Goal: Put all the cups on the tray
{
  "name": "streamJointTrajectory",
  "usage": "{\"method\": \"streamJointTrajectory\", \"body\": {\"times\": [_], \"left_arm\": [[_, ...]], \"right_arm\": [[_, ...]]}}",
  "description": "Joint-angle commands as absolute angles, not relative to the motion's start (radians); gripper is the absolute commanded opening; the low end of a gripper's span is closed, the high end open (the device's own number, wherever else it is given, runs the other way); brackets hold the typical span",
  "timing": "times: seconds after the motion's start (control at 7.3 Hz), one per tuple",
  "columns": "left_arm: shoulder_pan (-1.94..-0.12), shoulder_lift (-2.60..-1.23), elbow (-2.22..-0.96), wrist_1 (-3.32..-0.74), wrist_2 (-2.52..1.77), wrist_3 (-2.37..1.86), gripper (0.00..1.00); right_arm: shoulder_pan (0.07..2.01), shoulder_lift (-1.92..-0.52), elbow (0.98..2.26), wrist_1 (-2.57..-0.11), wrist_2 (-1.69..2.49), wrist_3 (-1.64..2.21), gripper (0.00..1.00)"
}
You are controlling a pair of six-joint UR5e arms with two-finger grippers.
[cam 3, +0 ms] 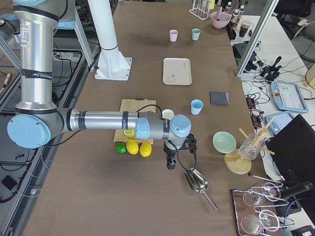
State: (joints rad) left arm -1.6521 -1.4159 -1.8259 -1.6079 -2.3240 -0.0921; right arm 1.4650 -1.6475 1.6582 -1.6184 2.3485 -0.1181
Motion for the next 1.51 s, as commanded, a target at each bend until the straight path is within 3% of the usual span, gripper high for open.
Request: {"method": "streamJointTrajectory", "body": {"times": [0.0, 0.55, 0.96, 1.37], "left_arm": [[-1.646, -1.419, -1.828, -1.615, -2.324, -0.092, 0.98], [-1.644, -1.416, -1.836, -1.767, -2.324, -0.094, 0.98], [-1.632, -1.463, -1.835, -1.852, -2.347, -0.104, 0.98], [-1.634, -1.531, -1.833, -1.937, -2.384, -0.207, 0.98]], "right_arm": [[1.465, -1.647, 1.657, -1.618, 2.349, -0.118, 1.00], [1.465, -1.646, 1.678, -1.618, 2.349, -0.118, 1.00], [1.470, -1.611, 1.796, -1.600, 2.350, -0.114, 1.00], [1.514, -1.606, 1.822, -1.363, 2.348, -0.103, 1.00]]}}
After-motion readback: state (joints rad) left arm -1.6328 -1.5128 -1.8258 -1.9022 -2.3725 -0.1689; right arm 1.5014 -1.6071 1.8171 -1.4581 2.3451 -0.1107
